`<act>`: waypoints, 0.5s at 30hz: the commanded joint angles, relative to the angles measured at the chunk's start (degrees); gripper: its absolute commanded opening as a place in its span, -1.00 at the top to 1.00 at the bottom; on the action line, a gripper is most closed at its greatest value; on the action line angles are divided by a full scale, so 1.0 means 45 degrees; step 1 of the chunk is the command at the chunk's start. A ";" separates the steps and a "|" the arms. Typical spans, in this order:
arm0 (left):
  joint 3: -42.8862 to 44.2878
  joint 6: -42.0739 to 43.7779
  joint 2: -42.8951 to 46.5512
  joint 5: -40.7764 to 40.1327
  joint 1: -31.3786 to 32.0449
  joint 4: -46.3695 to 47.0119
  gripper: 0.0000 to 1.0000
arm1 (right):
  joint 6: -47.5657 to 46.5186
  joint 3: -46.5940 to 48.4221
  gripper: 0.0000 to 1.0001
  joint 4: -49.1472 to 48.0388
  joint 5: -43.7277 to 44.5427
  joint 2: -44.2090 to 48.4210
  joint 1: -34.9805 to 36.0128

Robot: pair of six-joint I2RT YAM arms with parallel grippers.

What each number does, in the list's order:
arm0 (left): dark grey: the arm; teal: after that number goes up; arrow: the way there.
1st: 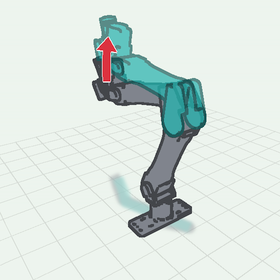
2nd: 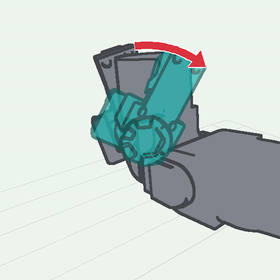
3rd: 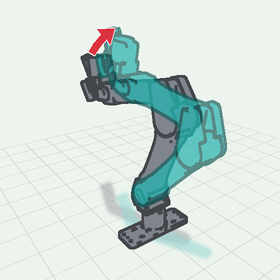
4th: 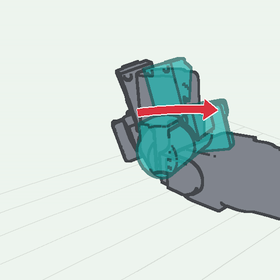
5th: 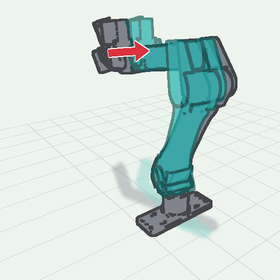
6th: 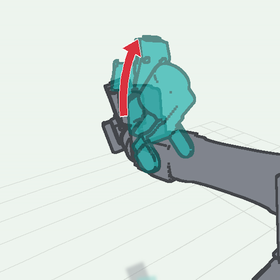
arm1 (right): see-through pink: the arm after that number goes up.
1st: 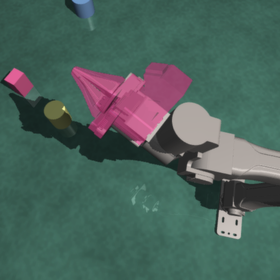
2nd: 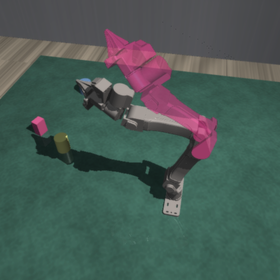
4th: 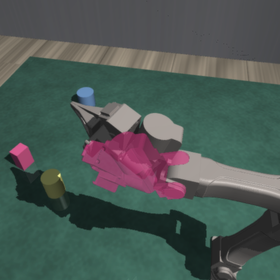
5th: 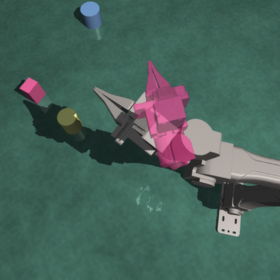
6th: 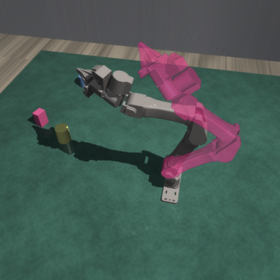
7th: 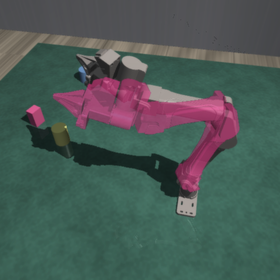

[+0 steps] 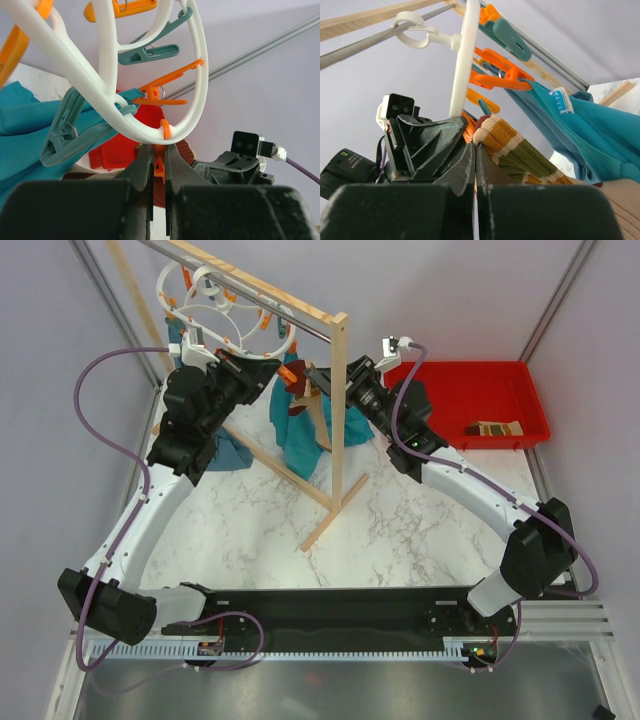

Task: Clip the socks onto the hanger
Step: Clamp the sock onto the hanger.

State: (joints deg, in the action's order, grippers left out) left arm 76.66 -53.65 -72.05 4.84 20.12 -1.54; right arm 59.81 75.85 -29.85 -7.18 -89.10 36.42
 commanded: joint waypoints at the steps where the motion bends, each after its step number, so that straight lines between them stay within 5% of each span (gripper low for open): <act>1: 0.0191 -0.0811 0.0191 0.0407 0.0060 0.0147 0.95 | 0.0146 -0.0235 1.00 -0.0847 -0.0006 0.0015 0.0011; 15: 0.0014 -0.2200 0.0386 0.0682 0.0041 0.0245 0.96 | 0.0126 -0.1169 1.00 -0.1569 0.0169 0.0813 -0.0242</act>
State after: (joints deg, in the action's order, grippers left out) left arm 76.64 -60.29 -71.55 6.61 20.12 -1.08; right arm 60.23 73.03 -33.15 -7.07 -88.79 36.01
